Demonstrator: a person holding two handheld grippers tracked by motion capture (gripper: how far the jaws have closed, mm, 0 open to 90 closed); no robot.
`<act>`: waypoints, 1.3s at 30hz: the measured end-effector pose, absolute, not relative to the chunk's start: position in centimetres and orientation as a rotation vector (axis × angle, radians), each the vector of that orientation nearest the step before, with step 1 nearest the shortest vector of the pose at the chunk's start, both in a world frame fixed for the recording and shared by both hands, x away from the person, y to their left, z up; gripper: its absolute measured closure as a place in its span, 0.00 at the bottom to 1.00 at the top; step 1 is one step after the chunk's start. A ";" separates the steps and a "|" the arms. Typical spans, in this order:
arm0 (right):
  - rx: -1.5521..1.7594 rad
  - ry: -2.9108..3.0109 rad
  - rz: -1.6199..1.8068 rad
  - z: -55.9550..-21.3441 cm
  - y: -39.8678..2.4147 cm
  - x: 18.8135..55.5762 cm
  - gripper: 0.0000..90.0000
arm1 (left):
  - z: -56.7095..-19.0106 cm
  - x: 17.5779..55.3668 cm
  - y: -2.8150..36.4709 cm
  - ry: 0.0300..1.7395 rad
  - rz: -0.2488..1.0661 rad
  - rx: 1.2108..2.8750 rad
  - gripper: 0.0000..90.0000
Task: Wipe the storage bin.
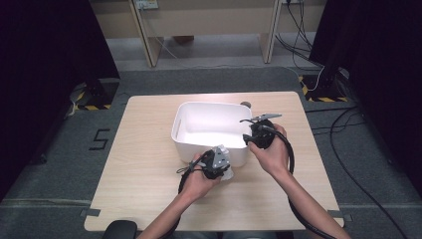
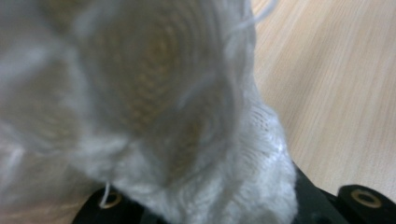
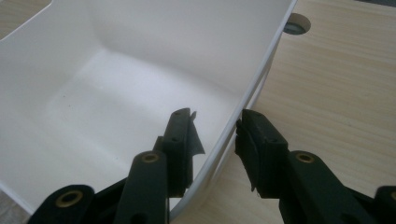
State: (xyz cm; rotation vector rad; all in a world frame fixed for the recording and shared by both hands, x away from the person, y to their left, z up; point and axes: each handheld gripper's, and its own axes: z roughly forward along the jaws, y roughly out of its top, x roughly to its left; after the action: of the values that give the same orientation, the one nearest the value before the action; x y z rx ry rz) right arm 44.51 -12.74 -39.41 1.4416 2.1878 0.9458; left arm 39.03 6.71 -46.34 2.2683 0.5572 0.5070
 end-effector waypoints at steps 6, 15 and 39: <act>1.446 2.189 0.948 -39.4 -12.7 44.5 0.72 | -45.0 38.8 6.4 0.534 0.518 2.249 0.90; 1.440 2.192 0.951 -39.4 -12.7 44.5 0.73 | -43.2 38.5 5.9 0.513 0.529 2.229 0.90; 1.439 2.190 0.946 -39.4 -12.7 44.5 0.73 | -46.2 39.1 5.0 0.516 0.506 2.282 0.90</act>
State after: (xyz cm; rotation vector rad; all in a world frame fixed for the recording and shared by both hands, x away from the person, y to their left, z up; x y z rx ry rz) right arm 44.47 -12.65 -39.39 1.4386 2.1903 0.9457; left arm 39.05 4.98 -46.15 2.2825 0.5164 0.5058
